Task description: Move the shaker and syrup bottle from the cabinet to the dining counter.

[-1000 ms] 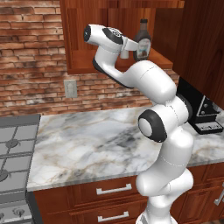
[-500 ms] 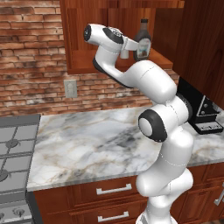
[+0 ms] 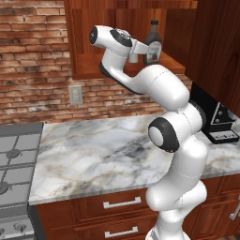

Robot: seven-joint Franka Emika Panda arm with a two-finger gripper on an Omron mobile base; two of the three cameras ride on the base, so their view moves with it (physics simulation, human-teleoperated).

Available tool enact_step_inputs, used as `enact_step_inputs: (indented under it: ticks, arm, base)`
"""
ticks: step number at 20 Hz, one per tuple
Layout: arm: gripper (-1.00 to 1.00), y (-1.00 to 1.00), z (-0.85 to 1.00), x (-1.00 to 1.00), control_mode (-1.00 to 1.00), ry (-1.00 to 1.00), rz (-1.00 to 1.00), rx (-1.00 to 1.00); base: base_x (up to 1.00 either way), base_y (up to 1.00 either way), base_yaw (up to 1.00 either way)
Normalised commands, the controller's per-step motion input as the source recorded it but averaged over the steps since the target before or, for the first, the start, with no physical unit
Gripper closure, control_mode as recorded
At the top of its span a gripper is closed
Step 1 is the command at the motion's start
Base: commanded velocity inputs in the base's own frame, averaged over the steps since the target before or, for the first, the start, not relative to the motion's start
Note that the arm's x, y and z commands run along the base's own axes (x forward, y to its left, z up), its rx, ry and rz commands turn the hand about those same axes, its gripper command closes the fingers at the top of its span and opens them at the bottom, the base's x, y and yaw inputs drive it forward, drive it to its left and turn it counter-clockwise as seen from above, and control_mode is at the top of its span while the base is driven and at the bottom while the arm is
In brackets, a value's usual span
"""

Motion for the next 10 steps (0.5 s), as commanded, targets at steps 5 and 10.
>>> enact_step_inputs:
  ticks: [5,10]
  arm:
    - [-1.0,0.02,0.01,-0.04,-1.0,0.0,0.0,0.0]
    - [-1.0,0.08,0.05,-0.01,-1.0,0.0,-0.04,0.02]
  base:
    - [0.0,0.0,0.0]
    - [0.0,0.0,0.0]
